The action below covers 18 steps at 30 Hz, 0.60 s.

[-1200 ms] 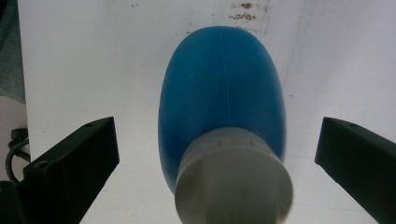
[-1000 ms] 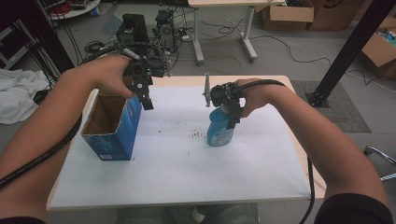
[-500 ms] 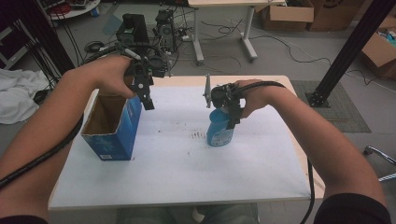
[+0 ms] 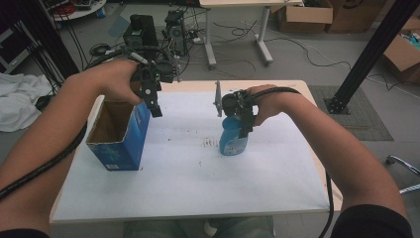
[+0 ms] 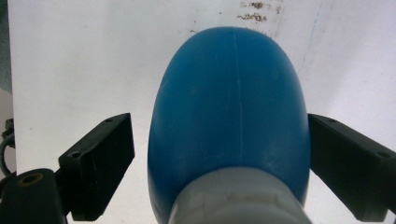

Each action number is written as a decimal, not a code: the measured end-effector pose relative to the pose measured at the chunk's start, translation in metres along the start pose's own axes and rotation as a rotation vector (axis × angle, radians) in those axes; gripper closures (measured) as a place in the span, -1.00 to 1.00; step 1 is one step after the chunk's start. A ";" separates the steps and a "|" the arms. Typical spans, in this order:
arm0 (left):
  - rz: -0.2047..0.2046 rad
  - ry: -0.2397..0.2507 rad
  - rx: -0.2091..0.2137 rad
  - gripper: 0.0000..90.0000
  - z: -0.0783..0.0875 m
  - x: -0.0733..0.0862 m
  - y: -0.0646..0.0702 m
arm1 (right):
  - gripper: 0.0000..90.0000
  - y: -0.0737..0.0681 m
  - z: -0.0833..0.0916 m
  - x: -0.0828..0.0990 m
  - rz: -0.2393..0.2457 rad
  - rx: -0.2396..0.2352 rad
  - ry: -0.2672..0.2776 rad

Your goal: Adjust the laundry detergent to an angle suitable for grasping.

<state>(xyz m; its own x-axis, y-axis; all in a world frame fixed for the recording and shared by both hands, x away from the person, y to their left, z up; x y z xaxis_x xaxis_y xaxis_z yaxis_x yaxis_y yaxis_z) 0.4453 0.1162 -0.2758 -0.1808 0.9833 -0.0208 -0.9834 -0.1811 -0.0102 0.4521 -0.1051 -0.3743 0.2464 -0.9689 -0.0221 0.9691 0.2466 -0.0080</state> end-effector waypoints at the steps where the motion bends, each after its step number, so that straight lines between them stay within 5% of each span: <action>1: 0.001 0.000 -0.001 -1.00 0.000 0.000 0.000 | -0.77 0.001 0.000 0.000 0.008 0.005 0.002; 18: 0.000 -0.011 -0.002 -1.00 -0.003 0.000 -0.002 | -0.56 0.003 -0.001 0.004 -0.004 0.026 0.008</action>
<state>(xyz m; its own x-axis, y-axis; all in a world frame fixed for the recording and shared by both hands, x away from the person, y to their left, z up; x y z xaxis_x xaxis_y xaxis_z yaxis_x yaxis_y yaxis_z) 0.4474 0.1166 -0.2786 -0.1813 0.9834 -0.0096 -0.9833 -0.1814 -0.0122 0.4561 -0.1080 -0.3755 0.2429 -0.9696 -0.0298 0.9700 0.2424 0.0179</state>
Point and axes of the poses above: each handheld gripper's, and its own axes: z roughly backward along the jaws, x roughly out of its underside, y roughly to its right, the point moved 8 cm from there along -z, roughly forward along the jaws
